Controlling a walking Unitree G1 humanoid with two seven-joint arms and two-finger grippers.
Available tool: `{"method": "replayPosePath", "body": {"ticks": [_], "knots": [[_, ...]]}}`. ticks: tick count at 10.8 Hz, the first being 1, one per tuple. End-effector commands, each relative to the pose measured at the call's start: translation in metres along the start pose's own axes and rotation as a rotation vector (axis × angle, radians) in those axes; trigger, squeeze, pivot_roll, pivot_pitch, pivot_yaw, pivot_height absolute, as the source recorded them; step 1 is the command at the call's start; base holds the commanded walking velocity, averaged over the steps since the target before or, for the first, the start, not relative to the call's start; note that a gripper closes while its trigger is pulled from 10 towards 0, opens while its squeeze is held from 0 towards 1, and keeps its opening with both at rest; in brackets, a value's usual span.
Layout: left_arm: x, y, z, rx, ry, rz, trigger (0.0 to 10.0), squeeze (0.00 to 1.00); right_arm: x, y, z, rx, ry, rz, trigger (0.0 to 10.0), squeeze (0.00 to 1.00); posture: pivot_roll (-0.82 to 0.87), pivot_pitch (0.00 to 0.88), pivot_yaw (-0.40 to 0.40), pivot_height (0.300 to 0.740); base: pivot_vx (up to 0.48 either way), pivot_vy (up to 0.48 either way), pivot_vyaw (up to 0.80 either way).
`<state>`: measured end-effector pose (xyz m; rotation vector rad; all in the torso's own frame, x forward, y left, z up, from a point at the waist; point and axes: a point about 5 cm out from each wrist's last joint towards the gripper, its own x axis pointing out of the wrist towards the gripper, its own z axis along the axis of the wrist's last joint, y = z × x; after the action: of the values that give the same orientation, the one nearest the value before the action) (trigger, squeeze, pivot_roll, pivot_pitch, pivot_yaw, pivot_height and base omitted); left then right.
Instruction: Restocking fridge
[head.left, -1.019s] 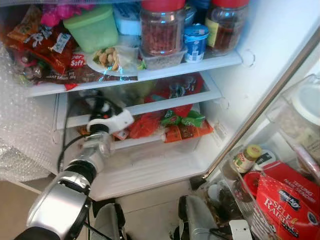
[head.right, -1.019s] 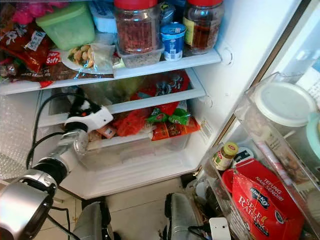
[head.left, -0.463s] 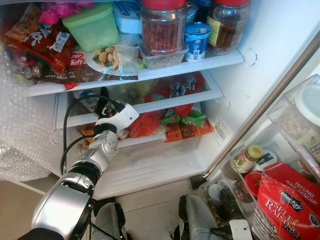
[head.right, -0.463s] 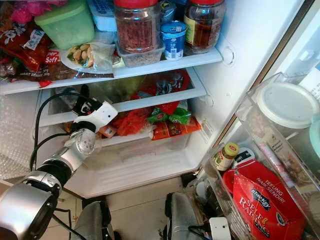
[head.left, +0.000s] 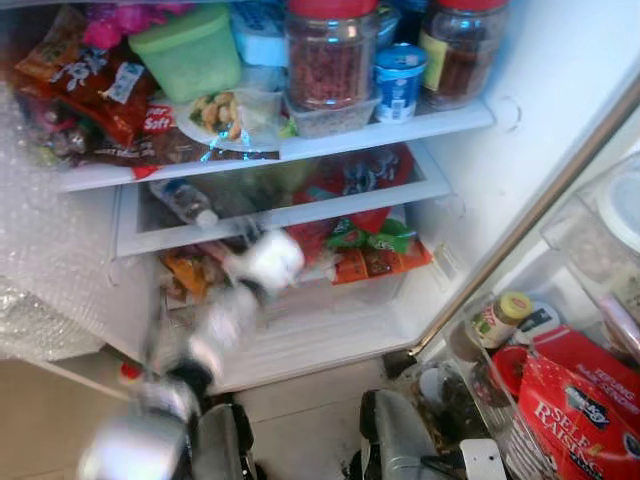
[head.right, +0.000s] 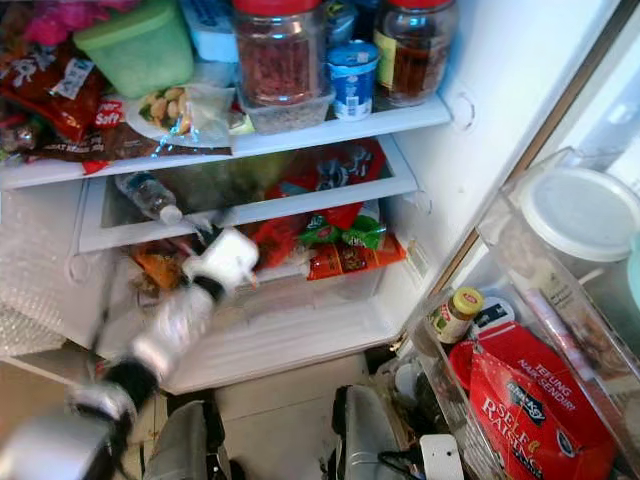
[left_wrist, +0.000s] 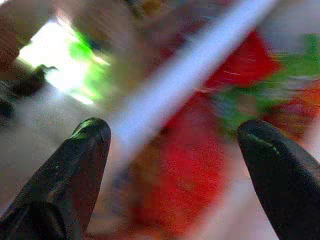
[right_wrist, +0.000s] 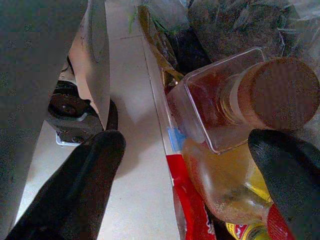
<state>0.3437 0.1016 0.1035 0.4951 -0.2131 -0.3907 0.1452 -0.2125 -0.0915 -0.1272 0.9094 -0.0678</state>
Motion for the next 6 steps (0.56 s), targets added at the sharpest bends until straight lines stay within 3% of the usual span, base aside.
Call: {"method": "replayPosePath", "body": {"ticks": [1,2,3,5,6], "knots": [[-0.011,-0.002,-0.011,-0.072,0.032,-0.040,10.0,0.00,-0.002,0.006,-0.007,0.015,0.019,0.016,10.0,0.00,-0.11,0.197,-0.001,0.600,0.000,0.000,0.00],[-0.025,-0.013,-0.025,-0.155,0.101,-0.117,10.0,0.00,-0.002,0.006,-0.006,0.013,0.019,0.017,10.0,0.00,-0.10,0.196,-0.002,0.600,0.000,0.000,0.00],[-0.047,-0.029,-0.056,-0.155,0.295,-0.241,10.0,0.00,-0.001,0.007,-0.006,0.010,0.022,0.020,10.0,0.00,-0.10,0.192,0.000,0.600,0.000,0.000,0.00],[-0.076,-0.030,-0.089,-0.238,0.515,-0.102,10.0,0.00,-0.001,0.008,-0.007,0.008,0.030,0.024,10.0,0.00,-0.10,0.191,0.001,0.600,0.000,0.000,0.00],[-0.101,-0.029,-0.112,-0.313,0.701,0.040,10.0,0.00,-0.002,0.008,-0.008,0.008,0.039,0.025,10.0,0.00,-0.10,0.188,0.003,0.600,0.000,0.000,0.00]]}}
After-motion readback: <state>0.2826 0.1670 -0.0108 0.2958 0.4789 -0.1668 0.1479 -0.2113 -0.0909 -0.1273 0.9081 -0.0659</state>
